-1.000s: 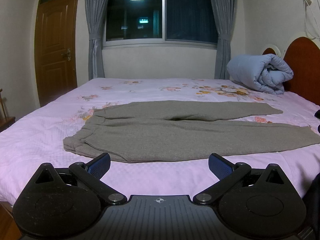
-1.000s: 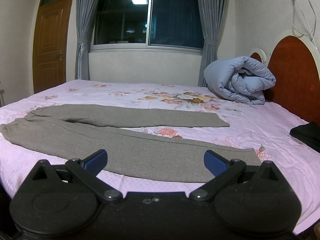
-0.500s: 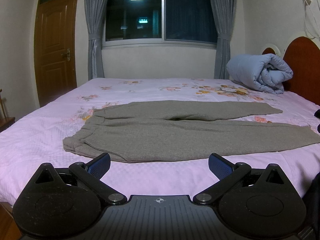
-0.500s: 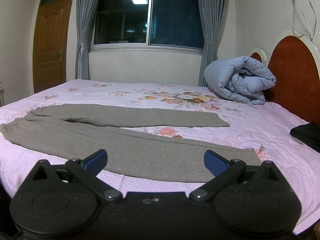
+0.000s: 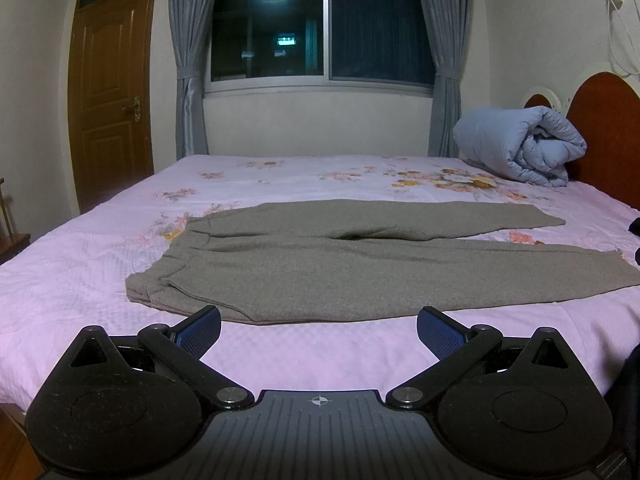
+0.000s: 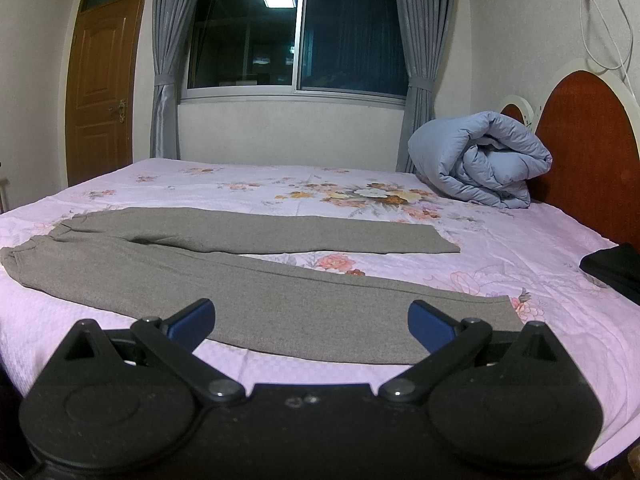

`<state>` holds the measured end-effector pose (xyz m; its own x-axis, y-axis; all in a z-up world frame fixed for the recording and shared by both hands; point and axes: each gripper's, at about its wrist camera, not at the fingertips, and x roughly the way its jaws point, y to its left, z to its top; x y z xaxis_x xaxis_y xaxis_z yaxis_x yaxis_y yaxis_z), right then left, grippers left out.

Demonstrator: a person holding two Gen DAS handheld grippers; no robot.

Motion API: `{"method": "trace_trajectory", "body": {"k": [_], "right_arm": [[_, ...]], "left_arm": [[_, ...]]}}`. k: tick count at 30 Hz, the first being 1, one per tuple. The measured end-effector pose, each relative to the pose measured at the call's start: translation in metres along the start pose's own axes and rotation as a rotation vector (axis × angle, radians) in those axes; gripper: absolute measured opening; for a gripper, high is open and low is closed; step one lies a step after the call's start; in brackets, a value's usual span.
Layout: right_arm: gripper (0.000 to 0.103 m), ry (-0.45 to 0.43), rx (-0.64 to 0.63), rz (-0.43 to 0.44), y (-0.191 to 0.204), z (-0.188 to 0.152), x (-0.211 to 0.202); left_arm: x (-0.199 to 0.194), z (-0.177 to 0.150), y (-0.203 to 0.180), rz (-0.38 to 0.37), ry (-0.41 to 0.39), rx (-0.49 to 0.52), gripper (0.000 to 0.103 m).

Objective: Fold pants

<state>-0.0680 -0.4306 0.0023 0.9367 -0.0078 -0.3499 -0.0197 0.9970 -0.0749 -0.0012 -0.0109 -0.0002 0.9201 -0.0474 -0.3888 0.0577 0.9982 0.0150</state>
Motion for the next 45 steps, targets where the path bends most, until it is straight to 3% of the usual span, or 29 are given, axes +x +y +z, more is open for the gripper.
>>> {"method": "trace_trajectory", "body": {"k": [16,22,24,26,29,37,41,45], "right_arm": [[0.097,0.003,0.005,-0.002,0.000,0.000,0.000],[0.097,0.004,0.090,0.015,-0.014,-0.004,0.000],[0.097,-0.011,0.096,0.019,-0.017,0.005,0.000],[0.097,-0.031,0.080,0.035,-0.017,0.014,0.005],[0.097,-0.064,0.072,0.064,-0.014,0.035,0.014],[0.097,-0.156,0.129,0.111,-0.002,0.113,0.058],[0.097,-0.121,0.120,0.096,0.013,0.132,0.096],[0.097,-0.070,0.091,0.087,0.031,0.142,0.142]], "left_arm": [[0.002,-0.002,0.001,-0.026,0.021,-0.008,0.103],[0.028,-0.002,0.026,-0.075,0.169,-0.136,0.103],[0.034,0.000,0.034,-0.070,0.164,-0.153,0.103],[0.042,0.008,0.042,-0.040,0.128,-0.104,0.103],[0.061,0.030,0.058,-0.008,0.100,-0.080,0.103],[0.135,0.091,0.134,-0.026,0.102,-0.170,0.103],[0.185,0.103,0.168,0.010,0.132,-0.216,0.103],[0.242,0.114,0.208,-0.058,0.137,-0.322,0.103]]}}
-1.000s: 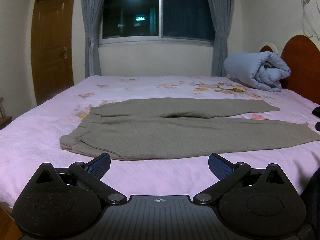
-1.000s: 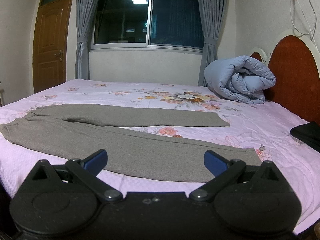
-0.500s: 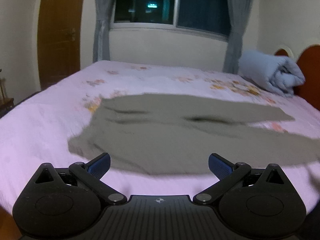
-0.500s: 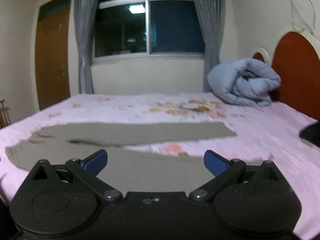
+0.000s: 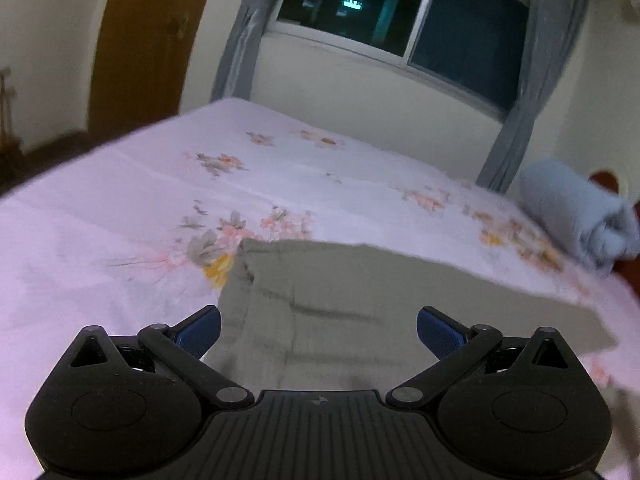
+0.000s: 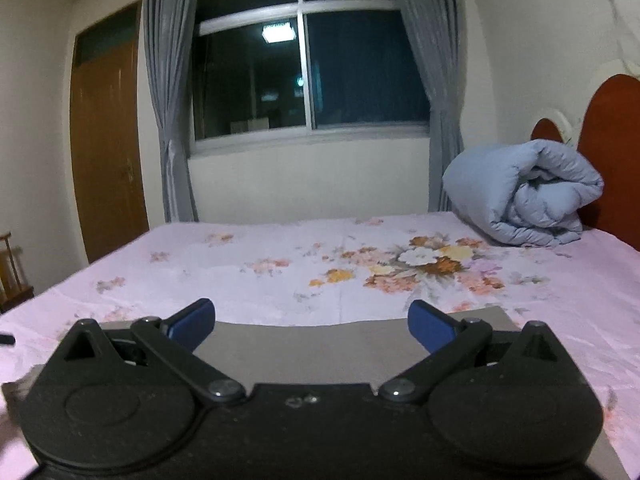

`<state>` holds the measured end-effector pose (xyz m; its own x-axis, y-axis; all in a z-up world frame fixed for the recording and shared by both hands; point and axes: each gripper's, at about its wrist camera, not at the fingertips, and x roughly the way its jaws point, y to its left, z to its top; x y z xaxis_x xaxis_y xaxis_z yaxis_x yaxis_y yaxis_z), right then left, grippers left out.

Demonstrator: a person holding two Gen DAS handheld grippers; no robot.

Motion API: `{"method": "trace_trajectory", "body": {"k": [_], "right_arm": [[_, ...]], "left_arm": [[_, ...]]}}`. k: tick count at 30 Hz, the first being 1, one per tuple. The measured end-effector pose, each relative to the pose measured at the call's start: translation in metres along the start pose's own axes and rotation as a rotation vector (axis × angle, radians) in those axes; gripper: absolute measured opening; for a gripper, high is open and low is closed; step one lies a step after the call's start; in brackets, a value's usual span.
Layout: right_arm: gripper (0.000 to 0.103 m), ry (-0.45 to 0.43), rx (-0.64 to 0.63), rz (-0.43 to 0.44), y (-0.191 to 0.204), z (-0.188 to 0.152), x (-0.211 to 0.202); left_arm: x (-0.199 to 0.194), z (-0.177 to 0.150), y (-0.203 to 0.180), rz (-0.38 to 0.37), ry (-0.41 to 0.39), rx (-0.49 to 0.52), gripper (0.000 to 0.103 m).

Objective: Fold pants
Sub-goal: 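Lower the left tool onto a pant leg cuff while the right tool reaches the other leg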

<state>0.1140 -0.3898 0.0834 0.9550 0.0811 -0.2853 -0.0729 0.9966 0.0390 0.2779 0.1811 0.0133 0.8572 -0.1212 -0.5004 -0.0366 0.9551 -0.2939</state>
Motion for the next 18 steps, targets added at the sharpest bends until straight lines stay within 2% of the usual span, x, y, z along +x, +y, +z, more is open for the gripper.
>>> {"method": "trace_trajectory", "body": {"k": [3,6,10,13,18], "right_arm": [[0.097,0.032,-0.005,-0.007,0.007,-0.001,0.035],[0.097,0.064,0.006,-0.014,0.015,-0.010,0.066],[0.097,0.141,-0.014,-0.069,0.028,-0.025,0.119],[0.097,0.185,-0.006,-0.107,0.034,-0.032,0.157],[0.097,0.218,0.021,-0.097,0.042,-0.035,0.203]], "left_arm": [[0.052,0.017,0.025,-0.025,0.038,-0.006,0.103],[0.107,0.025,0.041,0.040,0.110,-0.018,0.103],[0.163,0.021,0.049,0.065,0.163,-0.024,0.103],[0.191,0.018,0.046,0.060,0.197,-0.001,0.103],[0.223,0.029,0.049,0.015,0.246,0.027,0.103]]}}
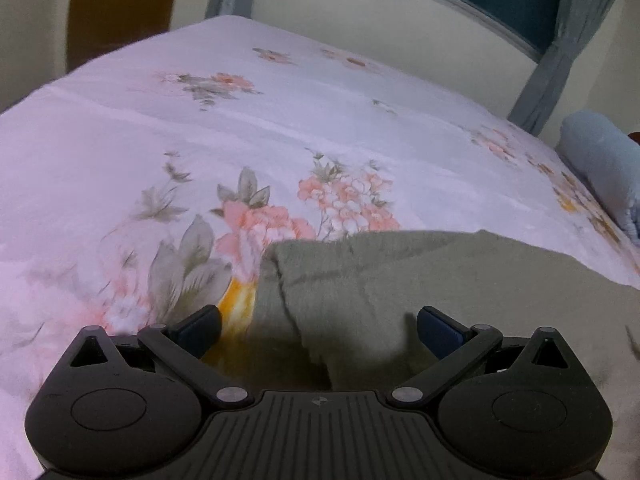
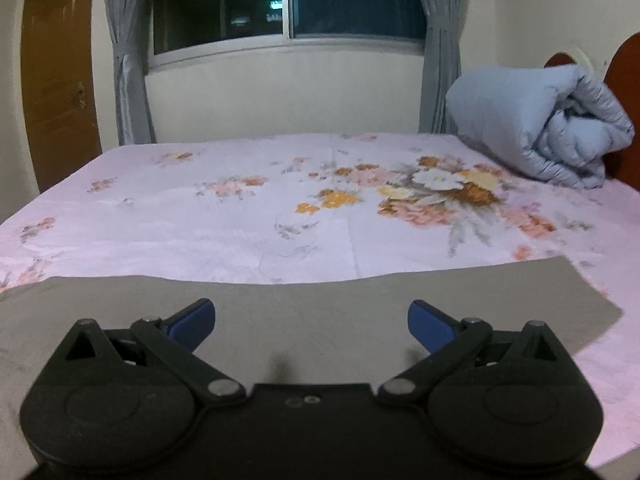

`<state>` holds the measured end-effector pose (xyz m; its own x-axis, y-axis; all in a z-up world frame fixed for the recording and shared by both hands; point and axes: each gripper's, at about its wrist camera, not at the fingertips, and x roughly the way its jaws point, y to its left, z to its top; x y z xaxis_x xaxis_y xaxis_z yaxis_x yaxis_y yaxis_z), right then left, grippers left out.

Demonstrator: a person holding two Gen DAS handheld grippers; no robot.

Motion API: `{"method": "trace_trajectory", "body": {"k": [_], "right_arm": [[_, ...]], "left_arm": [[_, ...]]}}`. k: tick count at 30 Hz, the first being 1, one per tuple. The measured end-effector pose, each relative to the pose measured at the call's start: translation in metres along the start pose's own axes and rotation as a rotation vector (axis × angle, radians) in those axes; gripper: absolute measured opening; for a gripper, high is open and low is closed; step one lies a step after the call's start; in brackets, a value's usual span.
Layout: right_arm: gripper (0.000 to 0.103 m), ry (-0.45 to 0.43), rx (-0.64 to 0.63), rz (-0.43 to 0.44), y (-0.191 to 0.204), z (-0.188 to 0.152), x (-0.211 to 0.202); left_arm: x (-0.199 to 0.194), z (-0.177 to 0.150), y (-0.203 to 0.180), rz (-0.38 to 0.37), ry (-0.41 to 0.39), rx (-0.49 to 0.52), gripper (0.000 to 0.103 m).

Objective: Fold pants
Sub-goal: 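Lower the left tool onto a pant leg cuff while the right tool reaches the other leg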

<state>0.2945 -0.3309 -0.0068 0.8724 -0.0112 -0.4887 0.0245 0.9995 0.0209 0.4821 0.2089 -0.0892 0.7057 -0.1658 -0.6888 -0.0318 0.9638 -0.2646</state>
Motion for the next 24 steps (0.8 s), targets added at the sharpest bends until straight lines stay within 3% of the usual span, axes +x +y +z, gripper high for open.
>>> {"method": "trace_trajectory", "body": {"k": [6,12,14,18,24], "right_arm": [[0.097,0.009,0.009,0.010,0.004,-0.002,0.019],[0.097,0.041,0.067,0.000,-0.009,-0.006,0.031],[0.097,0.041,0.081,-0.002,-0.013,-0.006,0.031],[0.097,0.030,0.094,-0.001,-0.021,-0.005,0.026],[0.097,0.026,0.103,-0.001,-0.028,-0.001,0.025]], "left_arm": [[0.027,0.005,0.000,-0.006,0.017,0.087,0.103],[0.027,0.008,0.002,-0.031,0.024,0.086,0.102],[0.020,0.011,0.001,-0.059,0.006,0.089,0.075],[0.010,0.014,-0.002,-0.031,-0.010,0.069,0.057],[0.004,0.011,-0.012,-0.004,-0.015,0.122,0.031]]}}
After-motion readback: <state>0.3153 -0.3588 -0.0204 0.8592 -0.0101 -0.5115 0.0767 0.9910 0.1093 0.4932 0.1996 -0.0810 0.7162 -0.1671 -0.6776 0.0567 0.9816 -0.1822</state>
